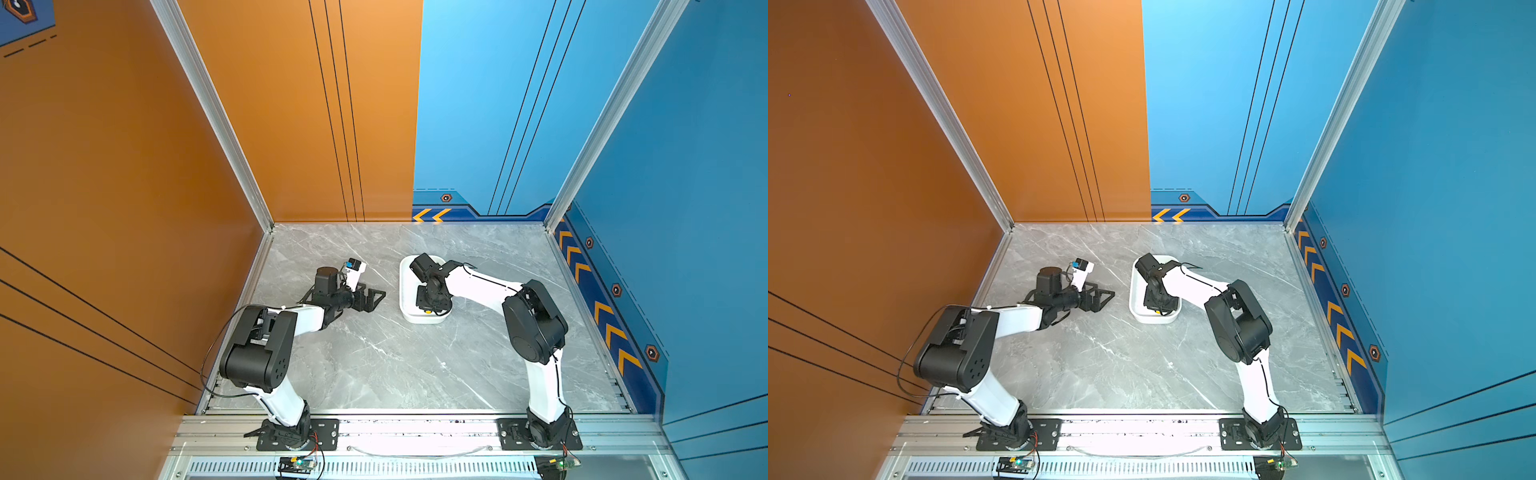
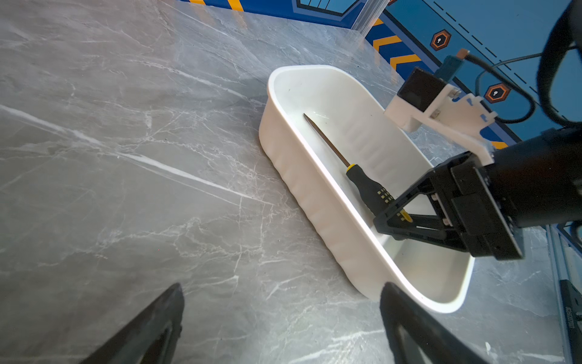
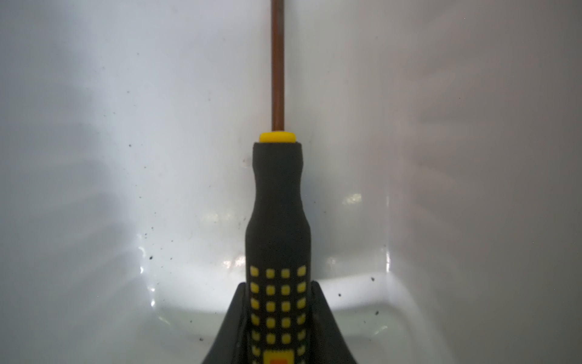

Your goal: Put the screwdriver in the bin

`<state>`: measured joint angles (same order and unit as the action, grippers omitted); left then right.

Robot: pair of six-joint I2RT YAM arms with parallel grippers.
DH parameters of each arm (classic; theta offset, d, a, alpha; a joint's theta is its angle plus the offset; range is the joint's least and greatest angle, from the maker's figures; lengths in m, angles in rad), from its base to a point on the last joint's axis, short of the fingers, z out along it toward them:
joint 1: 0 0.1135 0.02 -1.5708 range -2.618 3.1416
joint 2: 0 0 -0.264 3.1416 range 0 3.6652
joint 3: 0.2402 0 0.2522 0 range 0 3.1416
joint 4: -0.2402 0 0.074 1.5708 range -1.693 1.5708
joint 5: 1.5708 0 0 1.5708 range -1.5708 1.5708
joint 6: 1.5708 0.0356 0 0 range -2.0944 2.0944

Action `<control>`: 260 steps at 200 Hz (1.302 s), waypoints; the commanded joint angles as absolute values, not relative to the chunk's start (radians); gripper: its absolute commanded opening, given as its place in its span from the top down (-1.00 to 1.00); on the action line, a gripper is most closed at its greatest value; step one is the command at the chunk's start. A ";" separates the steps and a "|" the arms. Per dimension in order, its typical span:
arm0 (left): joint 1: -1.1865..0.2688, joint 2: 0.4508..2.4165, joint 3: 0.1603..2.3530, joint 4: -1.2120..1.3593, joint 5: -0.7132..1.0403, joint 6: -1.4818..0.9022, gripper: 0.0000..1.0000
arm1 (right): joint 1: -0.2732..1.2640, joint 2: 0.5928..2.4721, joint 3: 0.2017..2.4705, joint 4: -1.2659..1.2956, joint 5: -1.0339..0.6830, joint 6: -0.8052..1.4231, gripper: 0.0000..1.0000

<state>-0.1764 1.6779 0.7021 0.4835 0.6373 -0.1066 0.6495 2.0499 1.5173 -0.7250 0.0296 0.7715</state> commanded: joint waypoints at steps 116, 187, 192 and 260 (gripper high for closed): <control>-0.169 1.691 0.694 0.499 0.644 -0.121 -0.96 | 0.663 1.947 1.558 -0.770 0.078 0.658 -0.12; -0.155 1.518 0.678 0.503 0.566 -0.133 -0.96 | 0.607 1.452 1.333 -0.640 0.441 0.199 -0.28; -0.149 1.497 0.671 0.503 0.541 -0.132 -0.96 | 0.586 1.408 1.269 -0.574 0.453 0.137 -0.29; 0.007 1.259 0.548 0.450 0.254 -0.037 -0.96 | 0.051 0.997 0.501 0.256 0.094 0.022 -0.54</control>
